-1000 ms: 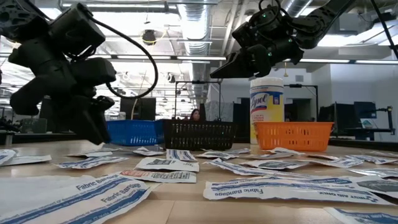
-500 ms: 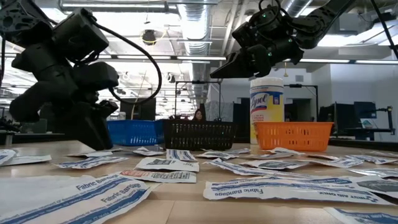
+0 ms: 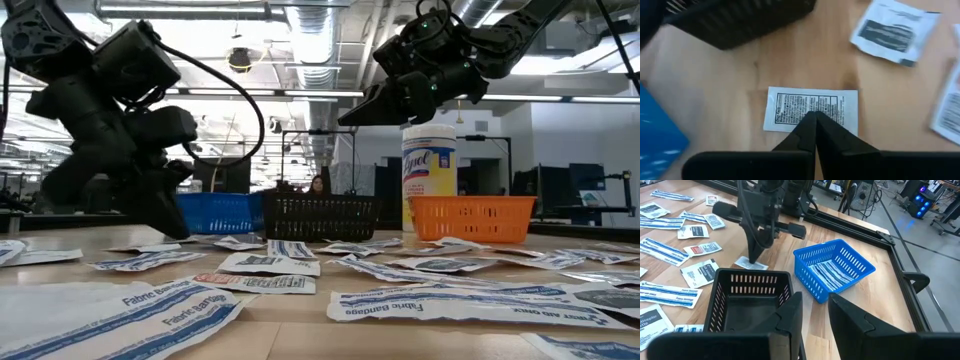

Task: Pick & Place First Aid Supplies
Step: Put the ointment pack into the orange bin

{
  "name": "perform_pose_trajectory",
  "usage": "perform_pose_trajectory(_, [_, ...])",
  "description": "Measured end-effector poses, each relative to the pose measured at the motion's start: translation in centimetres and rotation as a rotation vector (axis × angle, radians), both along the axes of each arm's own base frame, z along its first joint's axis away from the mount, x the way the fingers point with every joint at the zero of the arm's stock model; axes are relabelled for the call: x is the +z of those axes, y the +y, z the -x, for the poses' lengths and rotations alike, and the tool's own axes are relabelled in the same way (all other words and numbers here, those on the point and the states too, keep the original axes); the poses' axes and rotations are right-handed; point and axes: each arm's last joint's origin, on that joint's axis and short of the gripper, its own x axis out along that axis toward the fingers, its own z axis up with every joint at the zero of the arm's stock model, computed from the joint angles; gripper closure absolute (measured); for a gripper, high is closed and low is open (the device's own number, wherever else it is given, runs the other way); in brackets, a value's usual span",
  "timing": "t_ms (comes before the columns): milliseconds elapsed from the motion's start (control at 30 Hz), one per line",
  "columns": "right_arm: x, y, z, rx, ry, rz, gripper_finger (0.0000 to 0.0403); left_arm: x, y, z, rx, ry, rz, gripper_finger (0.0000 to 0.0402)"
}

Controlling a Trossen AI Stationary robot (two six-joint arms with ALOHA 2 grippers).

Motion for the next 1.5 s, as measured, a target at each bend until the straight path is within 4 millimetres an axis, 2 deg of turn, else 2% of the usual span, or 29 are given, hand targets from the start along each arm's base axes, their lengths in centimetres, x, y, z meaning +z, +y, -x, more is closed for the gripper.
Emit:
perform_pose_trajectory(267, [0.0, 0.0, 0.0, 0.000, 0.000, 0.000, 0.0316, 0.5, -0.1, -0.4, 0.006, -0.071, 0.054, 0.0381])
perform_pose_trajectory(533, [0.0, 0.0, 0.0, 0.000, -0.001, 0.000, 0.0316, 0.6, -0.2, -0.5, 0.020, -0.087, 0.107, 0.0298])
perform_pose_trajectory(700, [0.0, 0.0, 0.0, 0.000, 0.000, 0.000, 0.0316, 0.7, 0.0, -0.5, 0.001, -0.091, -0.004, 0.0249])
perform_pose_trajectory(833, [0.0, 0.0, 0.0, 0.000, -0.001, 0.000, 0.0316, 0.4, -0.1, -0.6, -0.028, -0.072, -0.029, 0.0226])
perform_pose_trajectory(1133, [0.0, 0.0, 0.0, 0.000, -0.001, 0.000, 0.0316, -0.3, 0.8, -1.4, -0.069, -0.079, -0.048, 0.0224])
perform_pose_trajectory(1367, [0.0, 0.0, 0.0, 0.000, -0.001, 0.000, 0.0316, -1.2, 2.9, -1.7, -0.105, -0.053, 0.101, 0.0225])
perform_pose_trajectory(1500, [0.0, 0.0, 0.0, 0.000, -0.001, 0.000, 0.0316, -1.6, 3.7, -2.0, -0.102, -0.067, 0.118, 0.0238])
